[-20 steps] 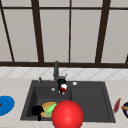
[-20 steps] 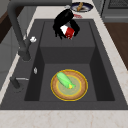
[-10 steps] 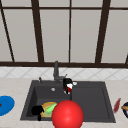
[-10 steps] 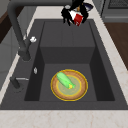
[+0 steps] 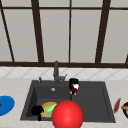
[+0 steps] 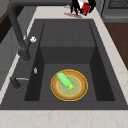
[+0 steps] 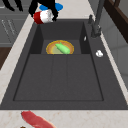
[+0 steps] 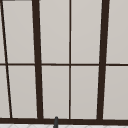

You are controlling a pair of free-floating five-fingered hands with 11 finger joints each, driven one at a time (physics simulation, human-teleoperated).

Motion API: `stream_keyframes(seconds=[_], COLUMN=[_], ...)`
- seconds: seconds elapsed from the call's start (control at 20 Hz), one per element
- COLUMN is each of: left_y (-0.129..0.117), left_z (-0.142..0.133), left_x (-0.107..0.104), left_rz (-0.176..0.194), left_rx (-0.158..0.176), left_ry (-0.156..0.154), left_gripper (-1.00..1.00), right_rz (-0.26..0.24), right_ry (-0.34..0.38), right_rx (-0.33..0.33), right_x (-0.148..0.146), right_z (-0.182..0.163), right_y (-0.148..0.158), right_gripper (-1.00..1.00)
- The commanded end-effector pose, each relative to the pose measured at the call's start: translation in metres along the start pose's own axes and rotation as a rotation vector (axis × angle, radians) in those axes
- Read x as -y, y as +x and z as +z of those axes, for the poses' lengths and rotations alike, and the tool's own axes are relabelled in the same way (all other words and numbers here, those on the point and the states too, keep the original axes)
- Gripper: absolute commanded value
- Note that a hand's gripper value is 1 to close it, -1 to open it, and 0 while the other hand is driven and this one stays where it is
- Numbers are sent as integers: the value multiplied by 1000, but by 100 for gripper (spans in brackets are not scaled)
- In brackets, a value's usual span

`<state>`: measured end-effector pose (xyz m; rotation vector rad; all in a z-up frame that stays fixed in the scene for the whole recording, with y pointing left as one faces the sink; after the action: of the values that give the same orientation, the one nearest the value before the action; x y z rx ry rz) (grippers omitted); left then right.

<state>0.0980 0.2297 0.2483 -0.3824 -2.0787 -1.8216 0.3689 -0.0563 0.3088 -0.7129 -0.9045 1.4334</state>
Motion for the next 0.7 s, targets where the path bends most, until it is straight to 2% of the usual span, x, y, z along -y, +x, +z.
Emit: stream_keyframes(seconds=[0.0,0.35,0.65], left_y=[0,0,0], left_z=[0,0,0], left_x=[0,0,0], left_rz=[0,0,0], left_rx=[0,0,0], left_ry=[0,0,0], left_gripper=[0,0,0], right_rz=[-41,-51,-56], right_ry=[-4,-6,2], right_rx=[13,-21,-18], right_x=[5,13,21], right_z=[17,44,68], right_y=[-21,-58,-88], right_gripper=[100,100,100])
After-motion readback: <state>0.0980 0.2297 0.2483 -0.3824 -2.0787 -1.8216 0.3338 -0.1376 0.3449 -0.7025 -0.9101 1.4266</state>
